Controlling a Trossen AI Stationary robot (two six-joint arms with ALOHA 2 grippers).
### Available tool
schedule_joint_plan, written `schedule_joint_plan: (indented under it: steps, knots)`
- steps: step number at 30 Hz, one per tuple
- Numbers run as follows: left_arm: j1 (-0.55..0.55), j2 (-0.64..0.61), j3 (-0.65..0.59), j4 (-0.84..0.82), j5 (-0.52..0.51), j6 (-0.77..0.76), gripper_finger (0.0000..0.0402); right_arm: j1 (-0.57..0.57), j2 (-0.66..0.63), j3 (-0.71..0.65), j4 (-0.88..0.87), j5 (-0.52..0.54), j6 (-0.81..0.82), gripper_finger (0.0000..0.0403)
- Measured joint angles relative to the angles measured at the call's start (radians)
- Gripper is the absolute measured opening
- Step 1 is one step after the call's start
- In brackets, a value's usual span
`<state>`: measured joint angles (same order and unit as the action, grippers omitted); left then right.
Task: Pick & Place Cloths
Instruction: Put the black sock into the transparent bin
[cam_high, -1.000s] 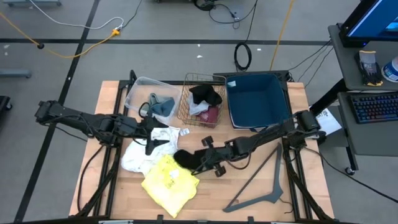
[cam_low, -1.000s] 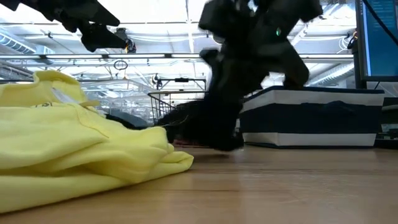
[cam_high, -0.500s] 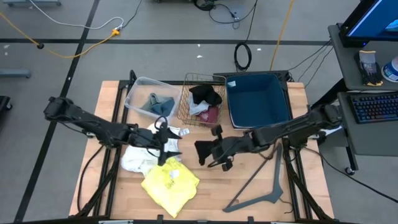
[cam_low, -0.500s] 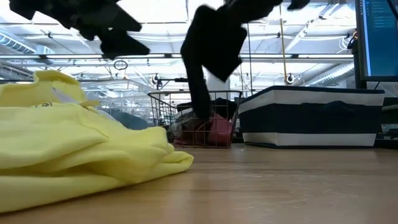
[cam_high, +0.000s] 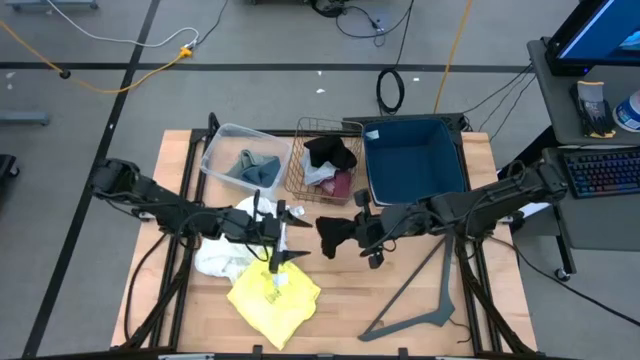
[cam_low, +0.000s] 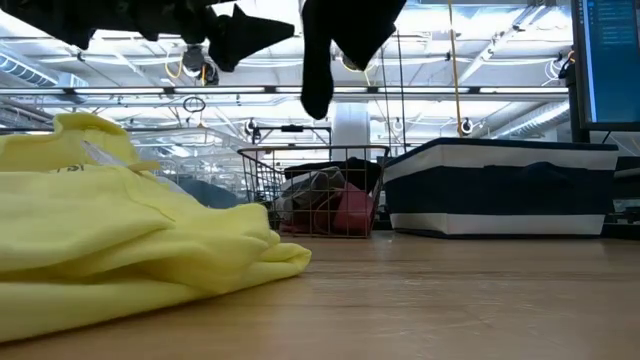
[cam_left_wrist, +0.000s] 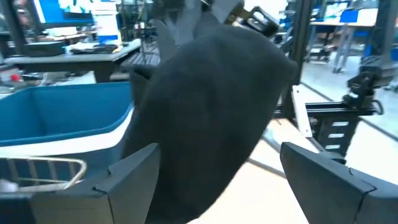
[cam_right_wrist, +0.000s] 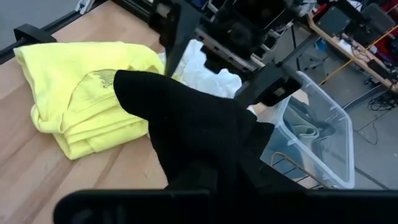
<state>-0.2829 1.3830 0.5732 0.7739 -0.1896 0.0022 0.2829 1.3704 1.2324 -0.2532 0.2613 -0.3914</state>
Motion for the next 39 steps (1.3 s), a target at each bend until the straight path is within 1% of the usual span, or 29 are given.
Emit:
schedule_joint_plan:
  steps: [3,5,13,19,21,25,30,39]
  knots:
    - [0.000,0.023,0.018,0.014,0.035,-0.010,0.0335,0.000,-0.006,0.000,-0.001,0.000,-0.022,0.0005]
    - [-0.001,0.041,0.039,0.014,0.039,-0.012,0.0335,0.000,-0.006,0.000,0.001,0.000,-0.037,0.0005]
    - [0.010,0.114,0.156,0.008,0.007,0.041,0.0335,0.000,0.013,0.000,0.000,-0.004,-0.040,0.0005]
    - [0.020,0.164,0.229,-0.017,0.006,0.085,0.0335,0.000,0.017,0.000,-0.002,-0.005,-0.040,0.0005]
    - [0.021,0.181,0.246,-0.016,0.022,0.090,0.0335,0.000,0.016,0.000,-0.002,-0.007,-0.040,0.0005]
    - [0.020,0.191,0.263,-0.022,0.042,0.096,0.0335,0.001,0.016,0.000,-0.002,-0.018,-0.039,0.0005]
    - [0.020,0.200,0.269,-0.017,0.090,0.093,0.0335,-0.009,0.016,0.000,0.007,-0.084,-0.039,0.0005]
    - [0.020,0.199,0.269,-0.018,0.104,0.079,0.0335,-0.020,0.017,0.000,0.069,-0.088,-0.039,0.0006]
